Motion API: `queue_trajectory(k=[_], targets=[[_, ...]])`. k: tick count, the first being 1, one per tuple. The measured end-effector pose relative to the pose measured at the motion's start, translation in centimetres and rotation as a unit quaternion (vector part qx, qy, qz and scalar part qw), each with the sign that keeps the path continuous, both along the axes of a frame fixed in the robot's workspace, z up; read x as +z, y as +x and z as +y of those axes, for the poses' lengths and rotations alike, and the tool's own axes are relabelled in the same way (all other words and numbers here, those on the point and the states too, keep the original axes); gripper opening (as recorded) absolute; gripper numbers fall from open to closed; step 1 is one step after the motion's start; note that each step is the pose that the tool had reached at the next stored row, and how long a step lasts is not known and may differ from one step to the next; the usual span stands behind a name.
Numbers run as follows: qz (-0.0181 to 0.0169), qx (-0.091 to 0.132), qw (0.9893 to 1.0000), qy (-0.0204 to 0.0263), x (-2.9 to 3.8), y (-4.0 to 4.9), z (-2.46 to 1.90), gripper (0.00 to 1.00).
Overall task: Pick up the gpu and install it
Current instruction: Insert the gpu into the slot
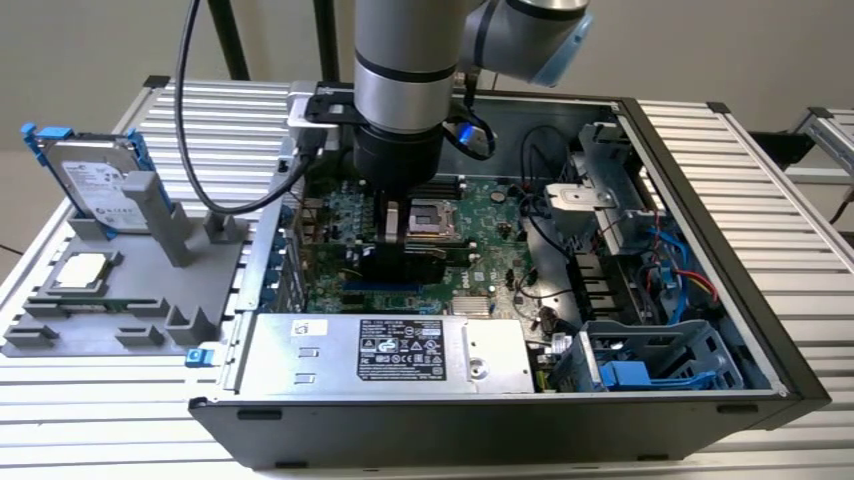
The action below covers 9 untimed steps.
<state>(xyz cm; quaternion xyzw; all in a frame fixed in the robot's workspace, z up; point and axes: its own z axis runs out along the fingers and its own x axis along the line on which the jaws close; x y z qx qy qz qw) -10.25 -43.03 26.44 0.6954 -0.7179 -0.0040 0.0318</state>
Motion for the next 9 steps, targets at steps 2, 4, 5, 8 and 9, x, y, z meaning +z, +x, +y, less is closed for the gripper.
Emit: queue_trajectory(k=[2,4,5,8,9], targets=[[0.0000,0.001,1.0000,0.0000,-0.06,0.00,0.05,0.00],[0.0000,0.002,1.0000,0.0000,-0.11,0.00,0.11,0.00],[0.0000,0.002,1.0000,0.0000,-0.14,0.00,0.14,0.00],[0.0000,0.003,1.0000,-0.0001,-0.27,0.00,0.16,0.00],[0.0001,0.003,1.0000,-0.0002,-0.34,0.00,0.16,0.00]])
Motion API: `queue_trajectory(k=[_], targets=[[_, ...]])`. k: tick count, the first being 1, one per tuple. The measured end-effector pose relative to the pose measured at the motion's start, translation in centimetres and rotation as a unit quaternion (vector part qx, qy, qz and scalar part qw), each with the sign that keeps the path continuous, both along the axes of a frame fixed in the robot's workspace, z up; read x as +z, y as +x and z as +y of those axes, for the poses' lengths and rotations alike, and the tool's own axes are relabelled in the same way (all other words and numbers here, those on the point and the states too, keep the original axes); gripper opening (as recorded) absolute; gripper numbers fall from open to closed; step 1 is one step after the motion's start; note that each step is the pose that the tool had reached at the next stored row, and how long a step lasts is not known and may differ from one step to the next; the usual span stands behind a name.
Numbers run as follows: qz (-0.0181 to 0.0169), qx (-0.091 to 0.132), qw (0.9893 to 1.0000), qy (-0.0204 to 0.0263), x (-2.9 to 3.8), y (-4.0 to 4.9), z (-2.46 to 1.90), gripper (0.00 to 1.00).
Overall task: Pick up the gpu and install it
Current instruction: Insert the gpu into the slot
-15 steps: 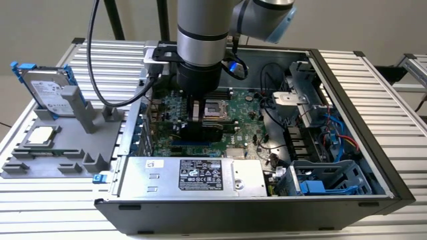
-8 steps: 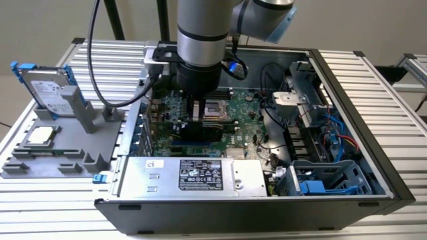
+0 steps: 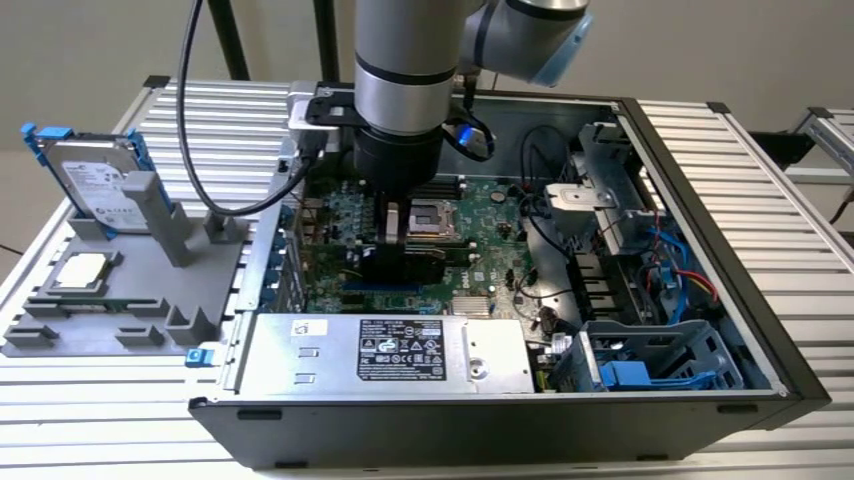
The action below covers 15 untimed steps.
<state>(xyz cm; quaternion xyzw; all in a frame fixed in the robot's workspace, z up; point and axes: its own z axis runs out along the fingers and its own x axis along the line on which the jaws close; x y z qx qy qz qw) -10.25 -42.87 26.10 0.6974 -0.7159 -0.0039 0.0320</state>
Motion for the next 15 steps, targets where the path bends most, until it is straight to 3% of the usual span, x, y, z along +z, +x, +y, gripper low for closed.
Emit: queue_trajectory(k=[15], targets=[[-0.0002,0.000,1.0000,0.0003,-0.25,-0.03,0.01,0.00]])
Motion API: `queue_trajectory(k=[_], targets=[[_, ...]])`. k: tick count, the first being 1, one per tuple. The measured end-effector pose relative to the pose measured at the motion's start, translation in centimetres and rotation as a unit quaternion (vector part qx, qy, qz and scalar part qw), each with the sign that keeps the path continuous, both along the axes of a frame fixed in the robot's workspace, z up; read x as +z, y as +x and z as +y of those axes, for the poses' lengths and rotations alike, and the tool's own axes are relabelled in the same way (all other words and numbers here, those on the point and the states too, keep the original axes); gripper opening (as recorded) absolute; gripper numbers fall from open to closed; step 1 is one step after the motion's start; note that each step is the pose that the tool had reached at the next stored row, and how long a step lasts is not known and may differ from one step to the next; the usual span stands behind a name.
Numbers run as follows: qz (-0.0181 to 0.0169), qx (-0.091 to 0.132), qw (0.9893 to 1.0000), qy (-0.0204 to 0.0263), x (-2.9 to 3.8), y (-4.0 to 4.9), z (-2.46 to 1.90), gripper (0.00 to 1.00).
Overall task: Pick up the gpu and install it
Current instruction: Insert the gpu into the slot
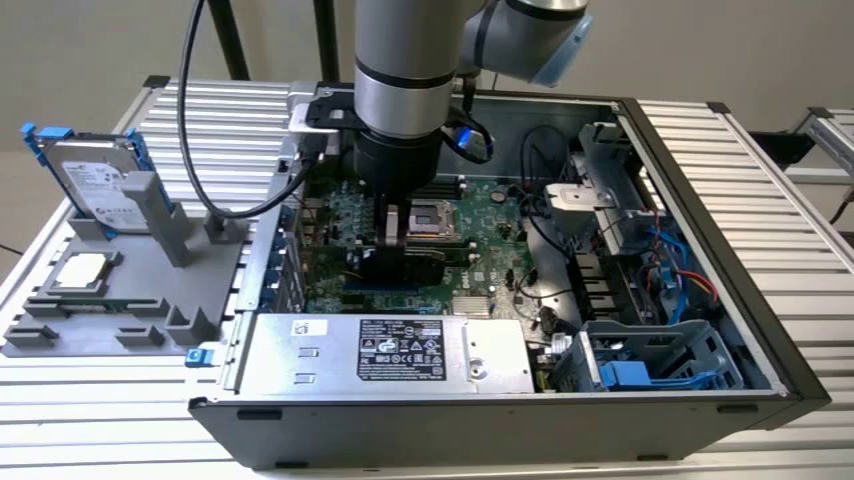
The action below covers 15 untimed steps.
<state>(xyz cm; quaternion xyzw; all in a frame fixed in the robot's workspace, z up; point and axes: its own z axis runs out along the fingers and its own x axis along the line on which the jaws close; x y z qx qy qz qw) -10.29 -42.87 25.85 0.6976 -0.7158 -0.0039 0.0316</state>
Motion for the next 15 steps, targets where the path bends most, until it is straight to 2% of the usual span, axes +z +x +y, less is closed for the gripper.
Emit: queue_trajectory(k=[10,15], targets=[[0.0001,0.000,1.0000,0.0000,-0.28,-0.05,-0.01,0.00],[0.0001,0.000,1.0000,0.0031,-0.29,-0.10,-0.34,0.00]])
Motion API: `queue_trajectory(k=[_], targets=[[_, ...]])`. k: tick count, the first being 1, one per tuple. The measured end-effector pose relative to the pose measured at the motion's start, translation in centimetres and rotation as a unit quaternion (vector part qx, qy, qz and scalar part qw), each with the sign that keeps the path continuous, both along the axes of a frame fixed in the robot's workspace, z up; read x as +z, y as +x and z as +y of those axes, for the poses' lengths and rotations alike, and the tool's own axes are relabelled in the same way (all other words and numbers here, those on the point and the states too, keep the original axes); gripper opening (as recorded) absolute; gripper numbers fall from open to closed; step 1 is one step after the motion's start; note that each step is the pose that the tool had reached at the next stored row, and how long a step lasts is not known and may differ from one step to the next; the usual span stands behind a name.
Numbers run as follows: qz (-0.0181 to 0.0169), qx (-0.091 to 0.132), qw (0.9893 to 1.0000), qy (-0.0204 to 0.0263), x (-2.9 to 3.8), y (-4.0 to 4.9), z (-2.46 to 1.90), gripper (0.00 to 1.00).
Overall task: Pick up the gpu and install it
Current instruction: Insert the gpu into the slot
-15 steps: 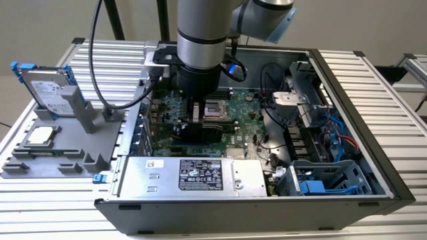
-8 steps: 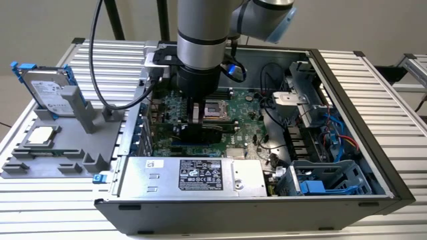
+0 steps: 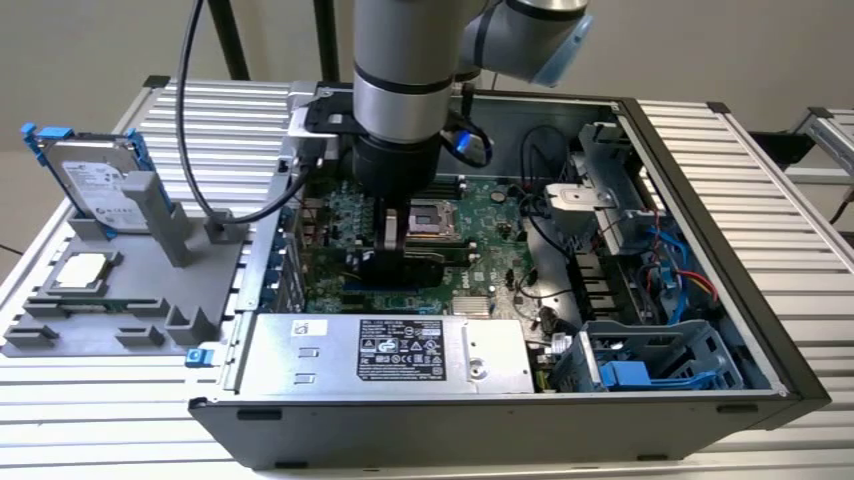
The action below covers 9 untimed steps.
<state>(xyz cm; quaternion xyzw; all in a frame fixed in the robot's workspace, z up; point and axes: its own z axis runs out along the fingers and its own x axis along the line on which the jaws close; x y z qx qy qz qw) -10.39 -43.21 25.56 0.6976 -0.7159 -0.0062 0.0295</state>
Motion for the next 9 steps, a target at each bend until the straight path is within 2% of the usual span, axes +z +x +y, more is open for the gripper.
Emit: queue_trajectory(k=[9], targets=[[0.0001,0.000,1.0000,0.0014,-0.05,0.00,-0.16,0.00]])
